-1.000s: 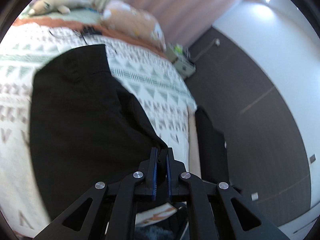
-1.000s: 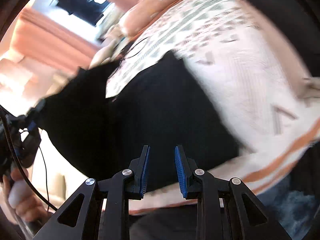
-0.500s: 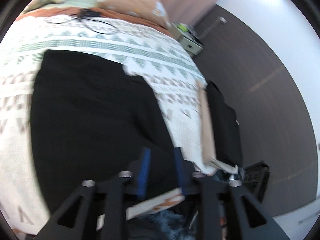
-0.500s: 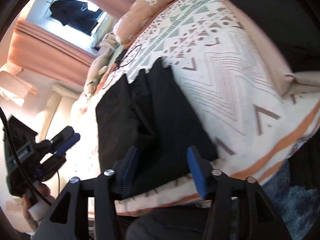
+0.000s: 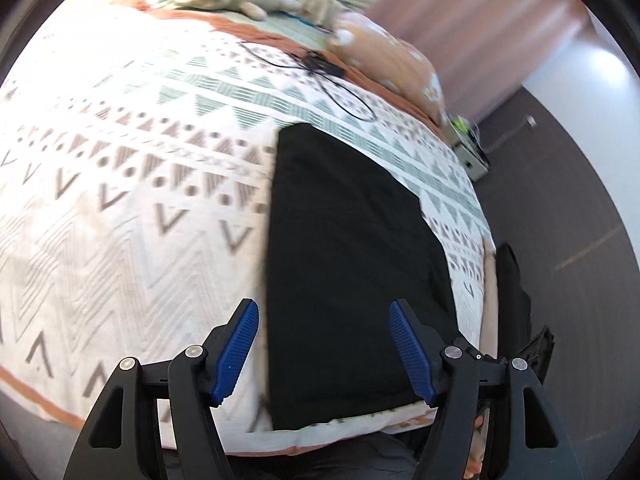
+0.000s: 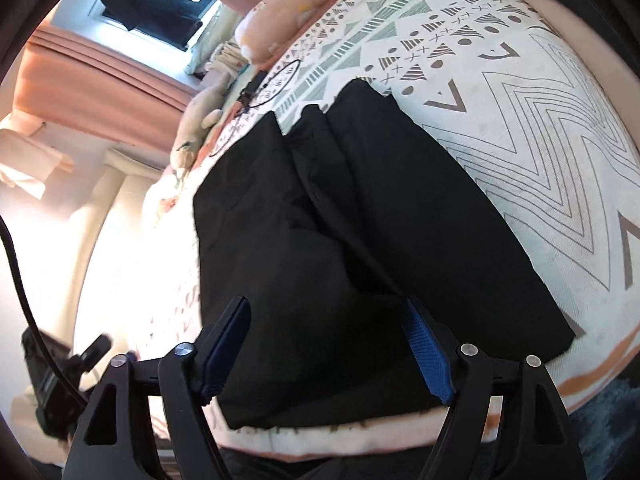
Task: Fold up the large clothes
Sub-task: 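Open the left gripper and release the folded shirt, then grasp the edge of the folded shirt with the right gripper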
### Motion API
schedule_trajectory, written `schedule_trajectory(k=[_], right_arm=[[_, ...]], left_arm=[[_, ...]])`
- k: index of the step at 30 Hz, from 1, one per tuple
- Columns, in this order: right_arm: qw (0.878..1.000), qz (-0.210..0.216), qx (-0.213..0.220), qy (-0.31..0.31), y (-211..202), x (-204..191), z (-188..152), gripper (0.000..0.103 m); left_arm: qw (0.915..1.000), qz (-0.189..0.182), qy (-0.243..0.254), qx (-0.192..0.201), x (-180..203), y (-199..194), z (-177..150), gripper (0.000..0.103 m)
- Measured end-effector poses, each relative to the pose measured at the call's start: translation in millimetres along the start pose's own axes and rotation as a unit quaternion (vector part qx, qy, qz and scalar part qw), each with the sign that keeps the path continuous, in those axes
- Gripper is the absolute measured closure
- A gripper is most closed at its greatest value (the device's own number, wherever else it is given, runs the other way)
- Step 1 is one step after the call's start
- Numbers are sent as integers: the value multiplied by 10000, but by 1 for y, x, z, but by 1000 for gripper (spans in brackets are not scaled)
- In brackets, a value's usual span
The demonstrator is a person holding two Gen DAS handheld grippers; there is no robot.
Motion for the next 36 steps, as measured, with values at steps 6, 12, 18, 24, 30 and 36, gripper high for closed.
schedule_trajectory(k=[6, 12, 18, 24, 30, 36], right_arm=[[9995, 209, 46, -212, -9, -11, 3, 89], [9976, 501, 278, -378, -32, -25, 12, 92], [9971, 565, 456, -215, -50, -8, 23, 93], [9980, 518, 353, 94, -51, 27, 17, 93], [9978, 546, 344, 141, -54, 41, 15, 93], [9970, 647, 322, 294, -57, 55, 9, 94]], left_arm=[[9995, 50, -304, -17, -21, -5, 1, 34], [9994, 31, -333, -58, -20, -6, -3, 34], [9997, 15, -218, -136, -8, 3, -10, 34], [9997, 55, -153, -181, -3, 15, -19, 34], [9984, 130, -153, -523, -5, 37, -35, 34], [9968, 86, 61, -789, 5, 60, -57, 34]])
Point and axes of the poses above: each gripper's, at about its wrist camera, not at the fingertips, and y roughly the way its jaws point, x to its right, z to its top, the point moved 6 cm from there along y, roughly the way its jaws point, and after that the axes turned 14 degrees about x, right-handed, at the moved point
